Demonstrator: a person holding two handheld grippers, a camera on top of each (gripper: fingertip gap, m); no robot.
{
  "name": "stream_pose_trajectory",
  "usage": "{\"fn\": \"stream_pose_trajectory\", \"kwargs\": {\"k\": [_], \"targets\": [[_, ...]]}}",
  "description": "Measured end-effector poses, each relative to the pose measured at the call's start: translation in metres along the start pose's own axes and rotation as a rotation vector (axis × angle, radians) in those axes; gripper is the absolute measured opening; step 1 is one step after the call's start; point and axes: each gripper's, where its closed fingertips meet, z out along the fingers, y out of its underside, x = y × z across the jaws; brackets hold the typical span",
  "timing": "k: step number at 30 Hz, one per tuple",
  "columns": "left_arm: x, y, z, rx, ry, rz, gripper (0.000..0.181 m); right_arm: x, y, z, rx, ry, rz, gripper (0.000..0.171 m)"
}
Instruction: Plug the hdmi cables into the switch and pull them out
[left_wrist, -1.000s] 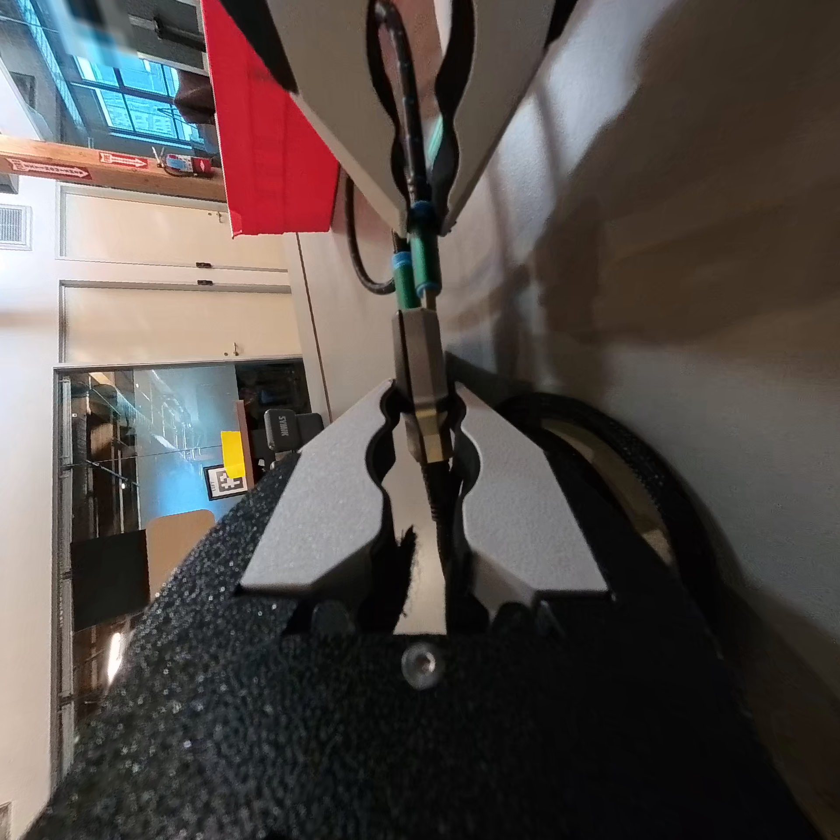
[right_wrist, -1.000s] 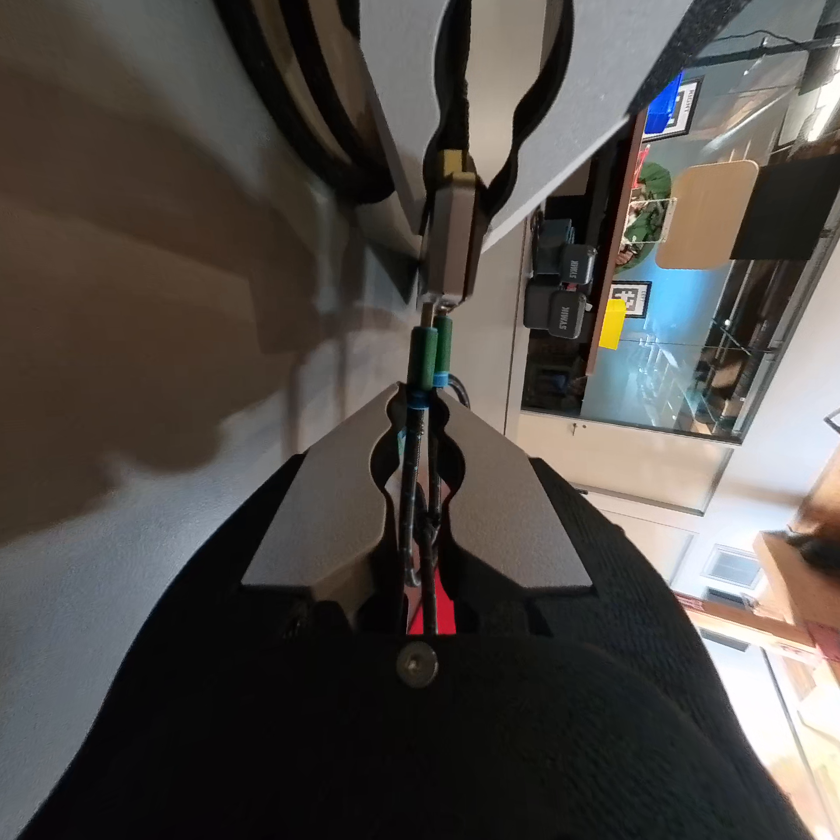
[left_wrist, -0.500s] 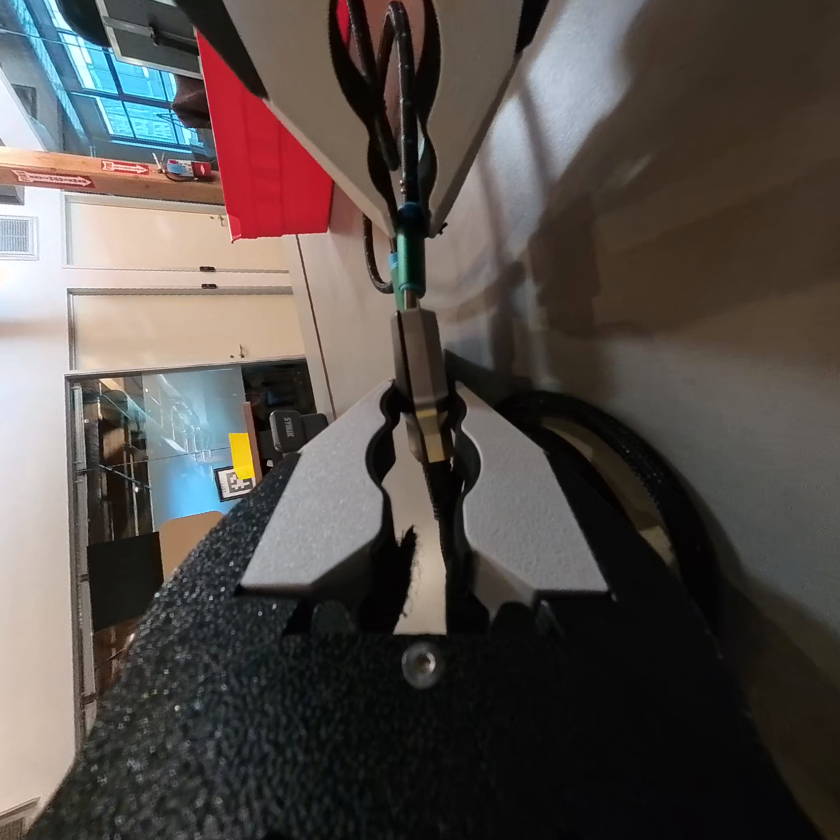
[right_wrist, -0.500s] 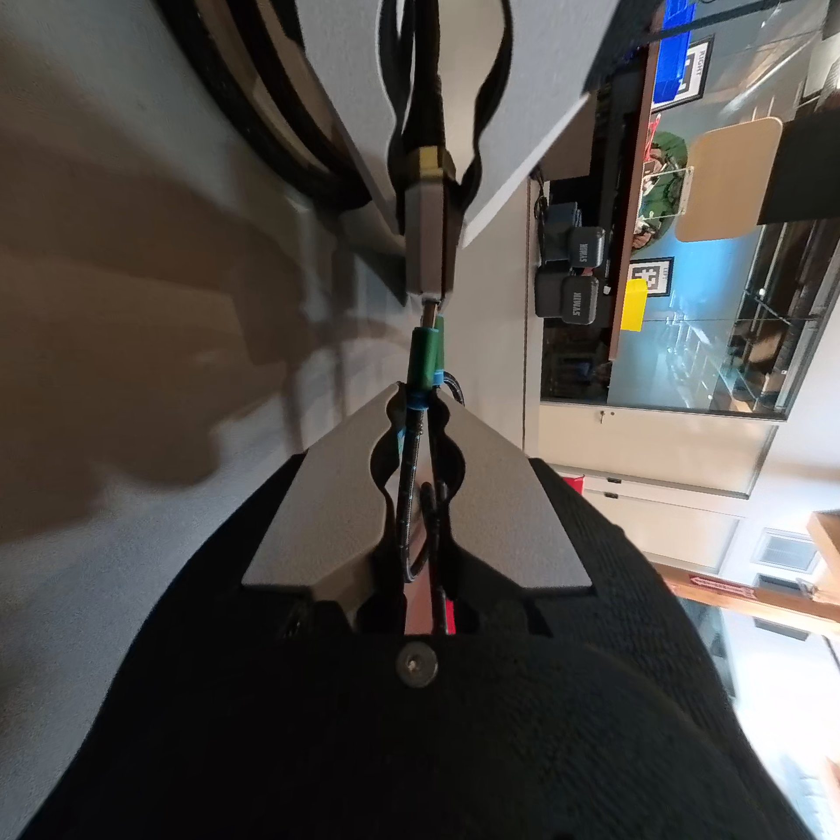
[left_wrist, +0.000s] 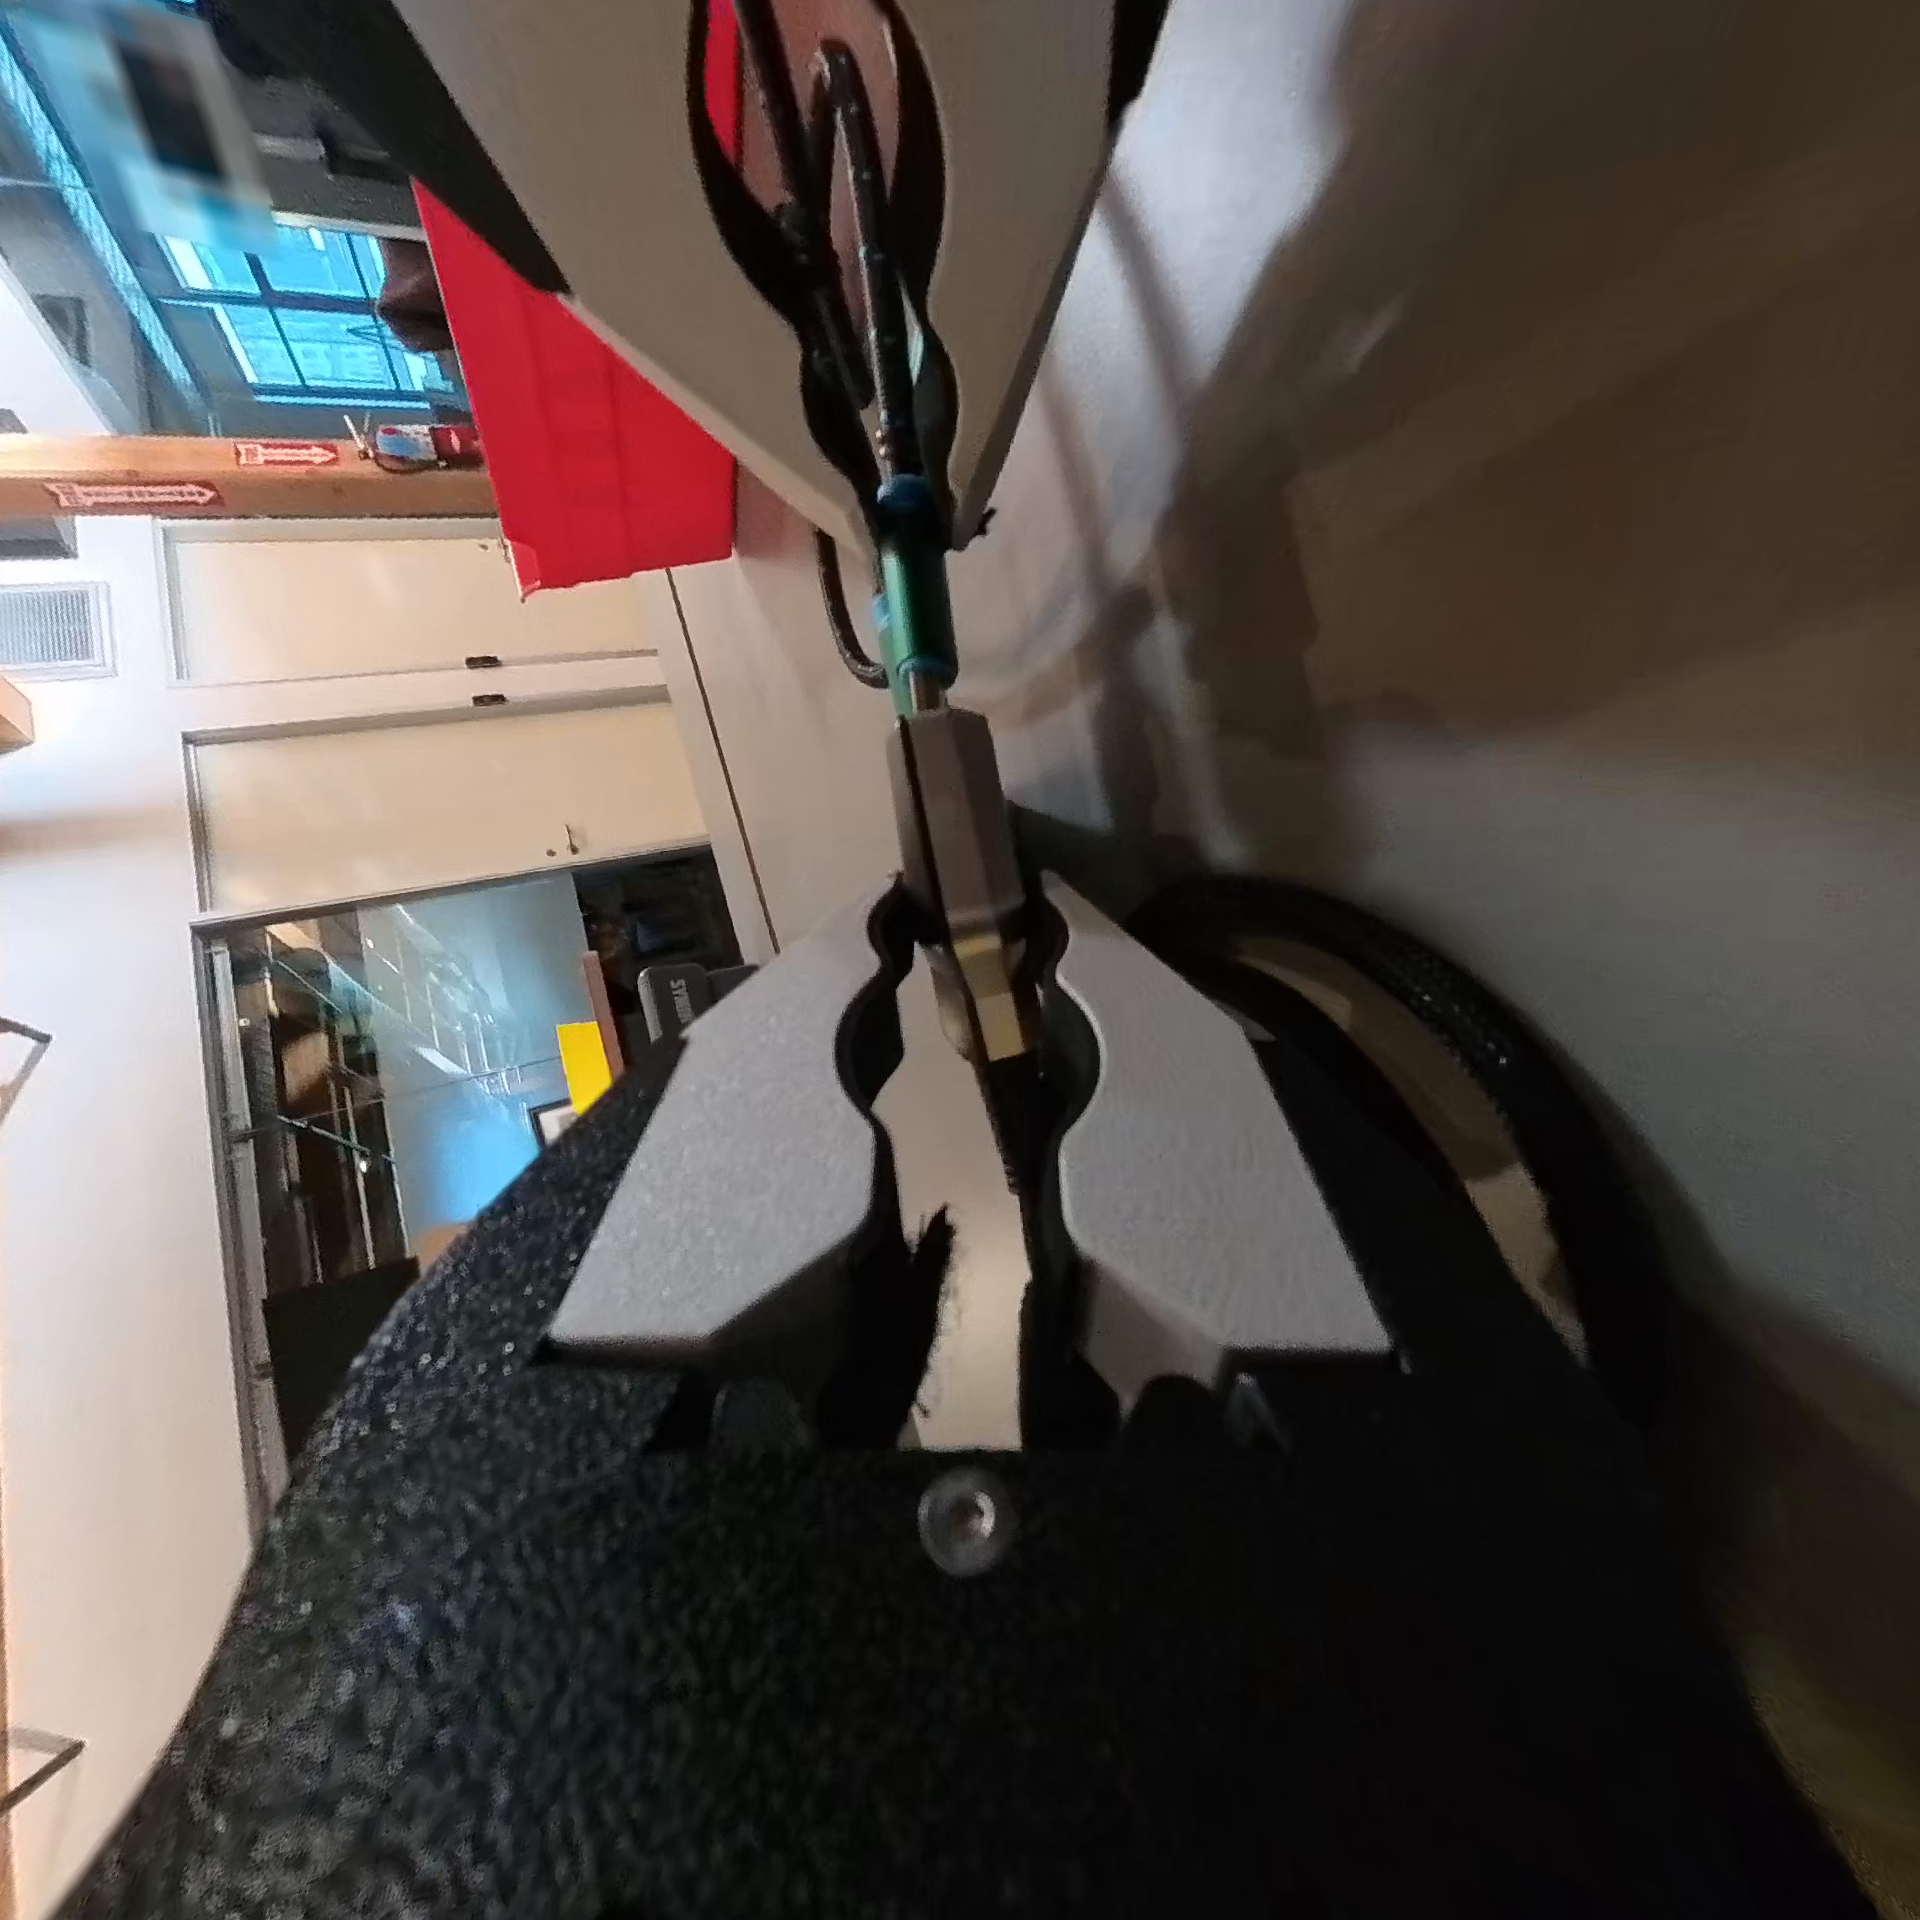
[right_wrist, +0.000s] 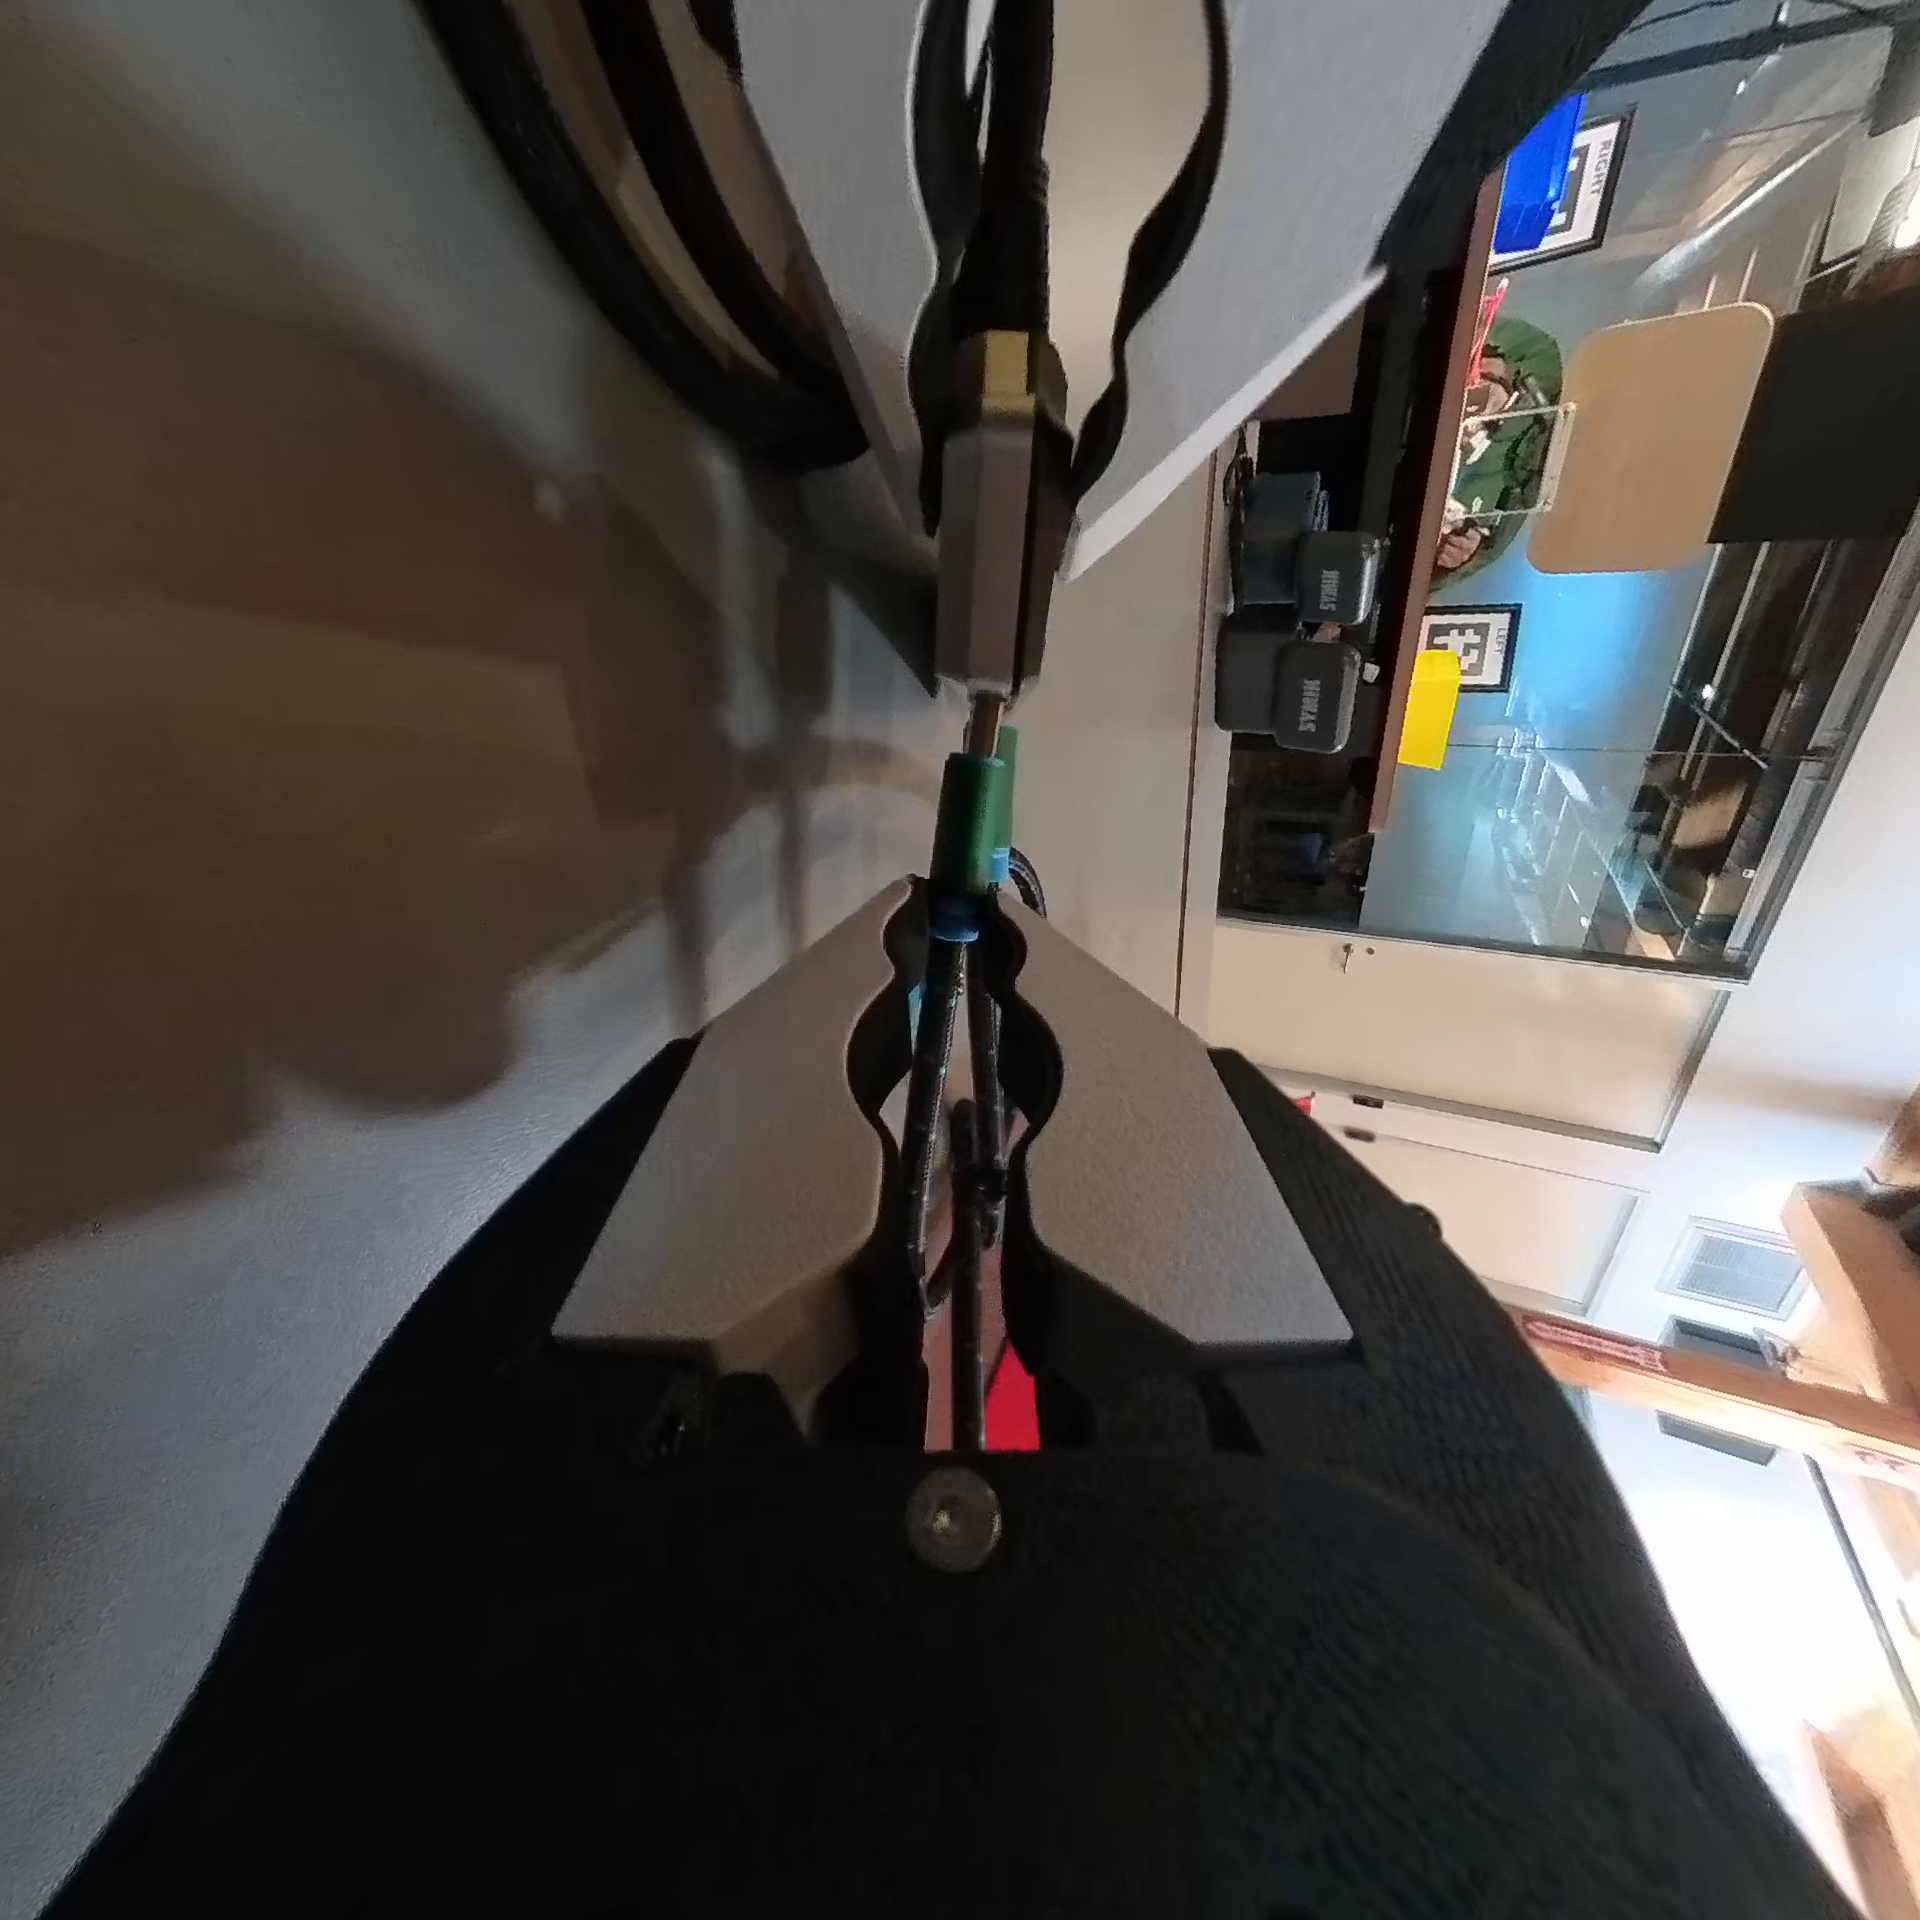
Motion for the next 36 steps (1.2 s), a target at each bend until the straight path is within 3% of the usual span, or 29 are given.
{"fn": "stream_pose_trajectory", "kwargs": {"k": [15, 36], "targets": [[-0.001, 0.0011, 0.0001, -0.007, 0.012, -0.003, 0.019, -0.0005, -0.0016, -0.0019, 0.044, -0.039, 0.113, 0.007], [-0.0012, 0.0005, -0.0008, -0.009, 0.049, -0.025, 0.019, -0.0006, -0.0045, -0.0029, 0.051, -0.026, -0.012, 0.007]]}}
